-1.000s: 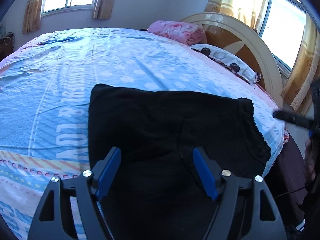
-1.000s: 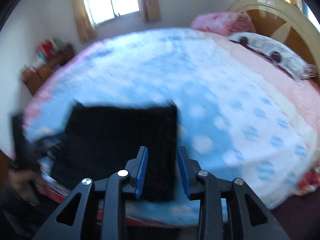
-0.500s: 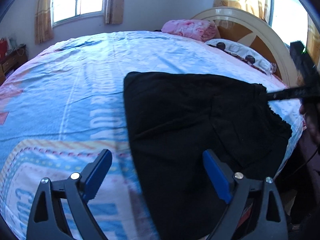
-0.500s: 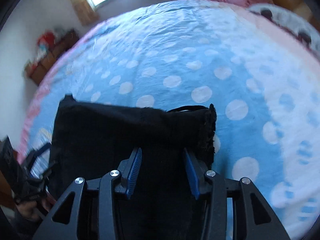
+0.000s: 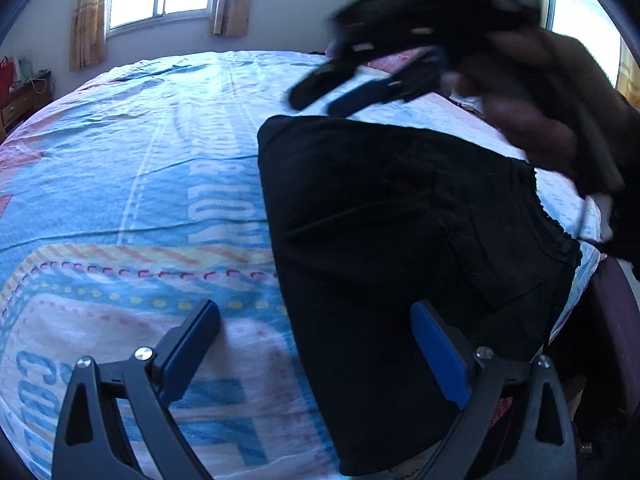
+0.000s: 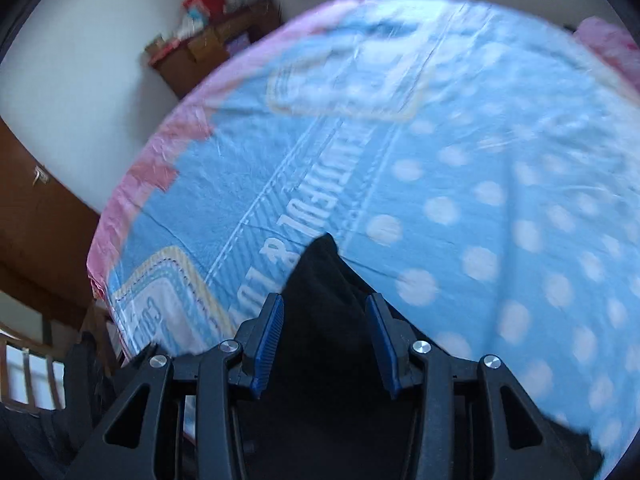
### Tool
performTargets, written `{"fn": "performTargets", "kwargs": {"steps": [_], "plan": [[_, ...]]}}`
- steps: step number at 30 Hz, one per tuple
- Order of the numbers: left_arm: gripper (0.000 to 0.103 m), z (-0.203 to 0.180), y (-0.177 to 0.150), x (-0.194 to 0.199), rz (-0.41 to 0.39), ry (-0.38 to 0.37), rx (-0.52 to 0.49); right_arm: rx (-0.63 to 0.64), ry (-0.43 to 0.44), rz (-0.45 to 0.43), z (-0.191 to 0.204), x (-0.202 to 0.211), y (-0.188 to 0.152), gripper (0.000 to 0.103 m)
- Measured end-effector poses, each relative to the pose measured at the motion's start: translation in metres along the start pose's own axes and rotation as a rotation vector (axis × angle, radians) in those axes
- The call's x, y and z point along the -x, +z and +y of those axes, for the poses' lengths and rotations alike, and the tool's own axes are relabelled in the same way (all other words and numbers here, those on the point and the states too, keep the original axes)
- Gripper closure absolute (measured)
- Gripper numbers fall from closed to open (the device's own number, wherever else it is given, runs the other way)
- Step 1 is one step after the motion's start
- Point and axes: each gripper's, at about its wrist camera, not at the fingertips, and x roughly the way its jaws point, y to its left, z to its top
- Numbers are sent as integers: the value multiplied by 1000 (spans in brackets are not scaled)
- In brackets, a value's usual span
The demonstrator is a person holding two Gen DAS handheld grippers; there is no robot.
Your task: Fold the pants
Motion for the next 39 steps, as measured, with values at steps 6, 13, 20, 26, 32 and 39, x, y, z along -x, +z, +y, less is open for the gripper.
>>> {"fn": "performTargets", "kwargs": {"steps": [6,13,20,26,32,39], "plan": [[2,-1,-3,0,-9,2,-20,35,26,140,2,-55,18,80],[0,-8,-7,0,-17,15,-28,32,27,82,-8,-64,29,84],[0,-6,-3,2,5,10,-14,-72,28,-113,-22,17,2,66],[0,-6,2,1,29,26,-3,-65,84,-85,-6,28,-60,61],[0,-3,0,0,31,39,6,-250,150,-124,-59,-6,-74,63],[0,-3,1,1,59,60,1,-246,144,-174,-54,3,-81,62]]}}
